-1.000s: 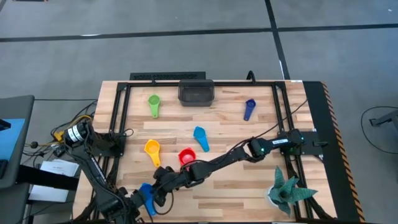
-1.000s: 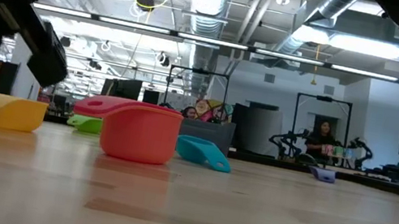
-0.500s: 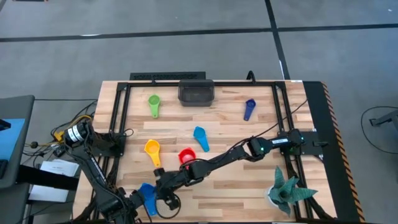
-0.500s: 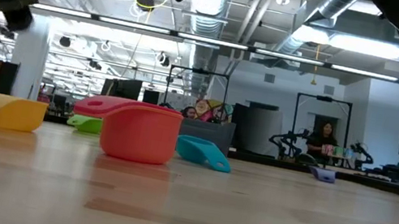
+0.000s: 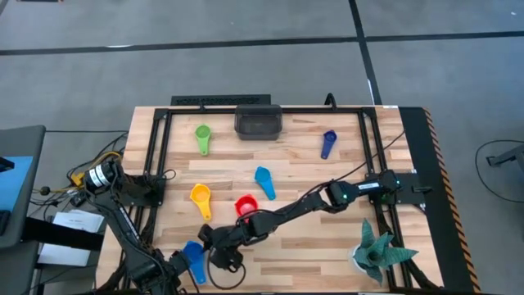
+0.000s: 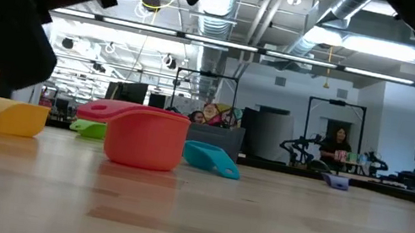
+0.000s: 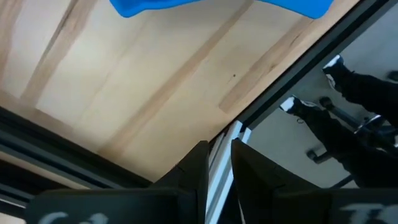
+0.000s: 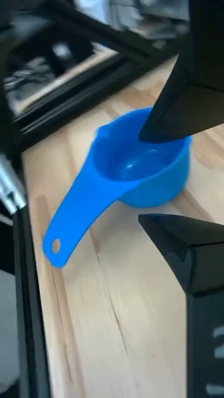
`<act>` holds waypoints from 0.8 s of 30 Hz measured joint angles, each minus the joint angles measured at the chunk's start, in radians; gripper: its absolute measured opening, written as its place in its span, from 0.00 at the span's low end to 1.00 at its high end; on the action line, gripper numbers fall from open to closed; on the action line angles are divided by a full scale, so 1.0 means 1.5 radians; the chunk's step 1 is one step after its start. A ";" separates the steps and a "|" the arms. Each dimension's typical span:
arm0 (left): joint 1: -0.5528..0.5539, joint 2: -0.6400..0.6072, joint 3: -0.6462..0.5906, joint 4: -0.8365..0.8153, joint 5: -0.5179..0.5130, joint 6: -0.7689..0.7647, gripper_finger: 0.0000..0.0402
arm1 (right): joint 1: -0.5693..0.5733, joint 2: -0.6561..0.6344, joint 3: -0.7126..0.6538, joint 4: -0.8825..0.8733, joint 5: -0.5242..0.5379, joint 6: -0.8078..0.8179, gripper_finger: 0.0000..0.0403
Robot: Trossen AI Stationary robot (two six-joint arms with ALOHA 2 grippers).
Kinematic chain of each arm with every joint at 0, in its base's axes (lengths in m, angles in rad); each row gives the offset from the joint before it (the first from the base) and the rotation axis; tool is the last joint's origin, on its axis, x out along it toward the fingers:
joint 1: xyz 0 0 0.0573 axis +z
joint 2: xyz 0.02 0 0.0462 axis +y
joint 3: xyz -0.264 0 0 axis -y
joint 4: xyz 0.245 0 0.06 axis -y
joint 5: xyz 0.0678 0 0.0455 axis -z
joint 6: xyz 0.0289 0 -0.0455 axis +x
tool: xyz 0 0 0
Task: Nest measuring cups in basket
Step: Stack the blue measuring cup on top of the red measuring cup
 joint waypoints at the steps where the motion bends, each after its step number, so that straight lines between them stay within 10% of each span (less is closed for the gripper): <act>1: 0.000 0.000 0.001 0.000 0.000 -0.005 0.14 | 0.001 0.000 0.000 0.002 -0.007 -0.026 0.55; 24: 0.002 0.000 0.001 0.002 0.003 -0.066 0.14 | -0.022 0.018 -0.004 0.032 -0.027 -0.156 0.52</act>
